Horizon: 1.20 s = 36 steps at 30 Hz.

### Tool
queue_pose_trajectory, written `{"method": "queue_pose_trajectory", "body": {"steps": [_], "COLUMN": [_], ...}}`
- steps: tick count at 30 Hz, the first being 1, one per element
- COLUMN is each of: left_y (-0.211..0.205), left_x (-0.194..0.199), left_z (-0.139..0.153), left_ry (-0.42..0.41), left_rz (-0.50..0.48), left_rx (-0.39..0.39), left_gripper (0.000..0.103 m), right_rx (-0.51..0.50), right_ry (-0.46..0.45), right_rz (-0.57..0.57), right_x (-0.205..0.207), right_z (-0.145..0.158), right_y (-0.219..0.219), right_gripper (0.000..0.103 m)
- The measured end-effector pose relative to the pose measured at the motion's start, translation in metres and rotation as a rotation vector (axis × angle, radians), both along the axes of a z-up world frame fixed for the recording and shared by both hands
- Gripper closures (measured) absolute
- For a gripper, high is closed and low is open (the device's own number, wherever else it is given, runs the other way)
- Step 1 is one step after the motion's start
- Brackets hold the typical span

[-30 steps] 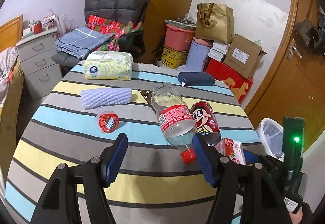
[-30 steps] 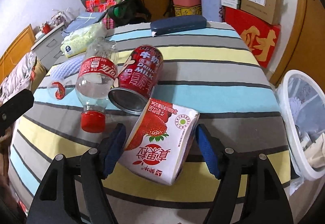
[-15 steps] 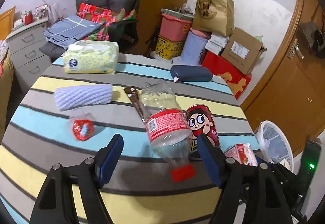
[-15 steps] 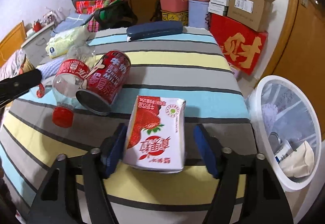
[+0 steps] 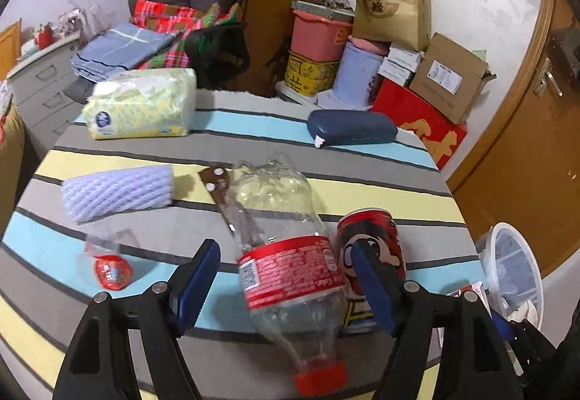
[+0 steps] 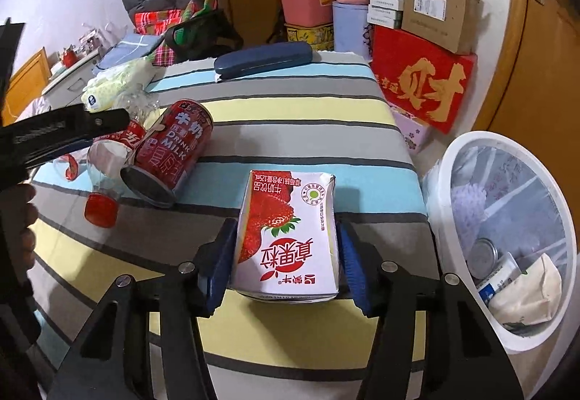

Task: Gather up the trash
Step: 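Grasp the clear red-label plastic bottle with the left tool while the right tool holds the carton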

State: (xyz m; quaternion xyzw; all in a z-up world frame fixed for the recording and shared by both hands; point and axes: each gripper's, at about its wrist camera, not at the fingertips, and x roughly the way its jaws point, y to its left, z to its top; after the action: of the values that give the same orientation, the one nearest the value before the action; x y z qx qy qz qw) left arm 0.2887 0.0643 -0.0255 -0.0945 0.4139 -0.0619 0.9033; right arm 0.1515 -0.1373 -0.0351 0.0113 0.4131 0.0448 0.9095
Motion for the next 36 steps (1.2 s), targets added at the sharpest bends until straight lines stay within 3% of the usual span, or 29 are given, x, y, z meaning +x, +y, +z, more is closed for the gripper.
{"method": "queue_pose_trajectory", "body": {"steps": [11,15,19,36], "left_y": [-0.003,-0.004,-0.004,-0.004], "left_x": [0.018,0.019,0.016,-0.032], "left_z": [-0.023,-0.025,-0.024,0.013], "left_ry": [0.057,0.063,0.055,-0.037], "left_rz": [0.008,0.000,-0.001,-0.018], "left_rx": [-0.001,0.001,0.014,0.029], "left_gripper": [0.029,0.038,0.039,0.039], "right_rx": [0.001,-0.002,0.008,0.035], "right_ry": [-0.011,-0.013,-0.015,-0.056], "right_rz": [0.015,0.017,0.018,0.004], "right_x": [0.003,0.003,0.003,-0.009], "right_z": [-0.002,-0.002,-0.001,0.010], "right_y": [-0.004,-0.005,-0.007,-0.008], "right_gripper": [0.047,0.047,0.047,0.047]}}
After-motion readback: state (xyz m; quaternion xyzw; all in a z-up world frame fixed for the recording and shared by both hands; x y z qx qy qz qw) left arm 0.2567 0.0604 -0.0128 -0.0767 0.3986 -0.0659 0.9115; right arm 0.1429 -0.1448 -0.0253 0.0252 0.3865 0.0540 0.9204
